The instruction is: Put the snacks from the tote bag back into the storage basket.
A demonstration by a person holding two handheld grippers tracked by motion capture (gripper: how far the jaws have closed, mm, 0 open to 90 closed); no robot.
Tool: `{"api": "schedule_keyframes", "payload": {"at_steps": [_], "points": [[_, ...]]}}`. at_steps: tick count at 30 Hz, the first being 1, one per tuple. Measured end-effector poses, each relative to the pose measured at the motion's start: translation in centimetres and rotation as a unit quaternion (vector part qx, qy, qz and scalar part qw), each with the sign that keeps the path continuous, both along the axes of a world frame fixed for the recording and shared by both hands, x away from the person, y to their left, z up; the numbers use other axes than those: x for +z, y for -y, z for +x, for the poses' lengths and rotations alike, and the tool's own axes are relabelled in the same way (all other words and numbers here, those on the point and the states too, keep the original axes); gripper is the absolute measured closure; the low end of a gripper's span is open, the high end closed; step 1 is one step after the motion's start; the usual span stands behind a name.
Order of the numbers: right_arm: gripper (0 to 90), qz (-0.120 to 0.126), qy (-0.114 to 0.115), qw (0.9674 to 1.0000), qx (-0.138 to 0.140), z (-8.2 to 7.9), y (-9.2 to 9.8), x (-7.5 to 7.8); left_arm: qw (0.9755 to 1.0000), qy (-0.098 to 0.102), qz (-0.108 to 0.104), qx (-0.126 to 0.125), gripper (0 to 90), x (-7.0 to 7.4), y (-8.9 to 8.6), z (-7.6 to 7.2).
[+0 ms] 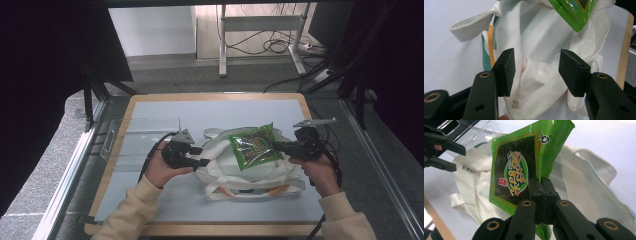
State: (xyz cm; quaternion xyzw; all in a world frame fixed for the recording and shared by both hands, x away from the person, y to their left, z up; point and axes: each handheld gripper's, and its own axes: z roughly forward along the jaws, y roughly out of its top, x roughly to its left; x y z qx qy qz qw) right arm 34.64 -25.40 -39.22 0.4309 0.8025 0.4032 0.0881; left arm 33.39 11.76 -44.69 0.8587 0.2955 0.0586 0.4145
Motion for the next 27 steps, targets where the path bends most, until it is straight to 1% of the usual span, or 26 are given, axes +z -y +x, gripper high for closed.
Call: {"api": "schedule_keyframes", "payload": {"at_steps": [4,5,10,11,13,14,17,18,24,27], "points": [[88.9,0.006,0.011,0.9997,0.021,0.1,-0.1,-0.2,1.0,0.001,0.004,0.003,46.5,0.0,0.2,-0.2],[89.0,0.01,0.014,0.9995,0.026,0.2,-0.1,-0.3,1.0,0.003,0.009,0.001,46.4,0.1,0.2,-0.2],[88.9,0.017,0.02,0.9988,0.04,0.4,0.0,-0.5,0.9998,0.009,0.015,-0.002,45.7,0.4,0.4,-0.4],[88.9,0.019,0.021,0.9987,0.043,0.4,0.0,-0.6,0.9999,0.01,0.011,-0.001,45.6,0.5,0.5,-0.4],[88.9,0.019,0.023,0.9984,0.049,0.5,-0.1,-0.6,0.9998,0.012,0.014,-0.004,45.5,0.6,0.5,-0.5],[89.0,0.019,0.023,0.9983,0.05,0.5,-0.1,-0.6,0.9998,0.013,0.012,-0.004,45.4,0.7,0.4,-0.5],[89.0,0.014,0.026,0.9979,0.057,0.6,-0.4,-0.4,0.9999,0.012,0.006,-0.001,44.8,0.9,0.4,-0.6],[88.9,0.013,0.027,0.9978,0.059,0.6,-0.6,-0.2,0.9999,0.014,0.01,-0.005,44.6,1.0,0.4,-0.6],[88.9,0.005,0.033,0.9966,0.075,0.5,-1.5,0.5,0.9998,0.019,-0.001,-0.008,43.4,1.8,0.3,-0.5],[88.9,0.001,0.036,0.996,0.082,0.6,-1.9,0.7,0.9997,0.021,-0.002,-0.008,43.1,2.2,0.4,-0.4]]}}
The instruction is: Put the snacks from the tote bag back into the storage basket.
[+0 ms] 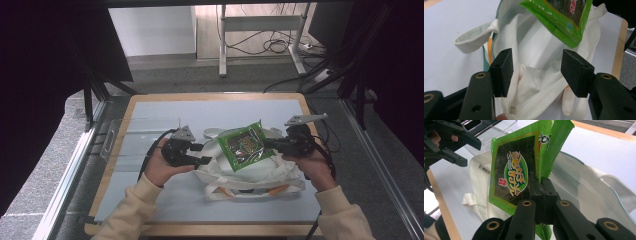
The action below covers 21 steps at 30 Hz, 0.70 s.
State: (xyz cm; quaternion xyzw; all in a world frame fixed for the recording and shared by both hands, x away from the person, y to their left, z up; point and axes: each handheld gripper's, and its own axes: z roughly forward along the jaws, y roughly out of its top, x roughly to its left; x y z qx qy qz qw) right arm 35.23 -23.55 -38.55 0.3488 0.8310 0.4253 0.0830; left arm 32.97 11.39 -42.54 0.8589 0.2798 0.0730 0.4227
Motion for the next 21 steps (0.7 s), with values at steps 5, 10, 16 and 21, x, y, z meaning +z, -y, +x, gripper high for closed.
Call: {"api": "schedule_keyframes", "payload": {"at_steps": [5,10,16,21], "points": [[88.9,-0.003,0.004,1.0,0.008,0.2,-0.4,-0.1,1.0,0.006,0.001,-0.001,42.2,0.5,0.3,0.1],[88.9,-0.003,0.01,0.9998,0.017,0.1,-0.7,-0.3,1.0,0.006,0.002,-0.006,41.1,0.8,0.6,0.6],[88.9,-0.01,0.015,0.9995,0.026,0.2,-1.0,-0.2,0.9999,0.007,0.002,-0.015,40.4,1.3,1.3,1.2],[88.9,-0.013,0.024,0.9989,0.038,0.1,-1.4,-0.2,0.9998,0.005,0.004,-0.018,40.1,1.5,1.7,1.8]]}}
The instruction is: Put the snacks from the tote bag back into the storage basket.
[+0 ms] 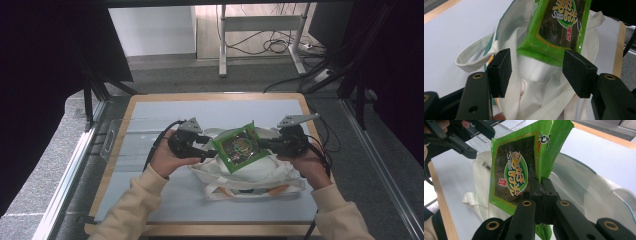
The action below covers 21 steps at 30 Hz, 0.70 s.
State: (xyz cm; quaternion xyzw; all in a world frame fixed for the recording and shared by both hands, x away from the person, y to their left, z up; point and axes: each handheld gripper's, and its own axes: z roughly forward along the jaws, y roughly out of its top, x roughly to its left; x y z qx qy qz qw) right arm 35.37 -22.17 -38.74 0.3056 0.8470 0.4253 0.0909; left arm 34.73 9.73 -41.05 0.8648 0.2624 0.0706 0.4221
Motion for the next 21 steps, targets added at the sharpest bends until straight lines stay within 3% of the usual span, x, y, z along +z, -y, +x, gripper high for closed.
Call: {"api": "schedule_keyframes", "payload": {"at_steps": [6,9,13,17,21], "points": [[88.9,-0.005,0.01,0.9999,0.013,0.0,-0.5,0.1,0.9998,-0.009,0.001,-0.016,39.6,0.1,0.4,1.0],[88.8,-0.011,0.023,0.9993,0.028,-0.1,-1.0,0.3,0.998,-0.031,-0.009,-0.054,39.3,0.0,0.7,1.6],[88.8,-0.014,0.048,0.9971,0.058,-0.6,-1.8,0.8,0.9964,-0.03,0.008,-0.079,43.2,-0.1,1.2,1.8],[88.6,-0.024,0.067,0.995,0.07,-0.9,-2.5,1.0,0.9952,-0.024,0.03,-0.089,53.9,-0.1,1.3,1.6],[88.2,-0.033,0.082,0.9936,0.07,-0.8,-2.9,1.0,0.9942,-0.04,0.022,-0.097,65.0,-0.2,0.8,1.7]]}}
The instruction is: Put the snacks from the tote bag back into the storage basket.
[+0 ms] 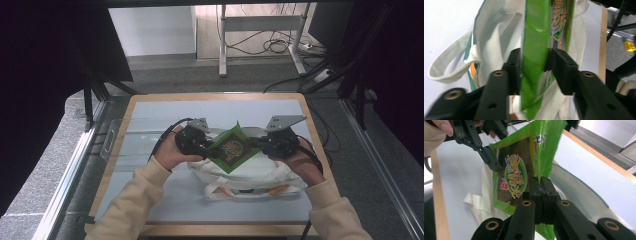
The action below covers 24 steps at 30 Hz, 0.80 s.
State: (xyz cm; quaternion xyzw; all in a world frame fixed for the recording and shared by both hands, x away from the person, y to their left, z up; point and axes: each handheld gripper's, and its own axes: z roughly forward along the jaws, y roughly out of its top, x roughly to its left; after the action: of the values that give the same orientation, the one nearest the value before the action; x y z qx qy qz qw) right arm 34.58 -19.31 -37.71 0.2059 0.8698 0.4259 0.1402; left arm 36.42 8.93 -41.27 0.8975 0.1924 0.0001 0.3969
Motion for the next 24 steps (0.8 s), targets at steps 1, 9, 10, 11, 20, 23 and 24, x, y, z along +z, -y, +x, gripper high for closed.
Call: {"api": "schedule_keyframes", "payload": {"at_steps": [1,9,10,11,20,23,24], "points": [[88.2,-0.002,0.001,1.0,-0.002,0.0,-0.1,0.0,1.0,-0.002,-0.002,0.0,66.7,0.0,-0.1,0.0],[85.5,0.004,0.014,0.9999,0.001,0.1,-0.6,-0.1,0.9999,0.005,-0.002,0.012,72.7,0.4,-1.0,-0.5],[84.8,0.01,0.016,0.9998,0.001,0.2,-0.6,0.0,0.9999,0.004,-0.007,0.014,72.8,0.4,-1.1,-0.6],[83.6,0.015,0.016,0.9998,0.001,0.2,-0.6,0.0,0.9998,0.004,-0.01,0.017,72.8,0.4,-1.1,-0.7],[53.9,0.081,0.012,0.9959,-0.04,-0.7,0.0,0.6,0.9984,0.01,-0.037,0.041,72.8,0.2,-2.2,-1.6],[49.5,0.095,0.01,0.9936,-0.059,-1.2,0.3,0.5,0.9978,0.012,-0.045,0.047,72.8,0.1,-2.6,-2.0],[47.9,0.101,0.006,0.9927,-0.066,-1.4,0.3,0.4,0.9975,0.013,-0.049,0.048,72.7,0.0,-2.7,-2.1]]}}
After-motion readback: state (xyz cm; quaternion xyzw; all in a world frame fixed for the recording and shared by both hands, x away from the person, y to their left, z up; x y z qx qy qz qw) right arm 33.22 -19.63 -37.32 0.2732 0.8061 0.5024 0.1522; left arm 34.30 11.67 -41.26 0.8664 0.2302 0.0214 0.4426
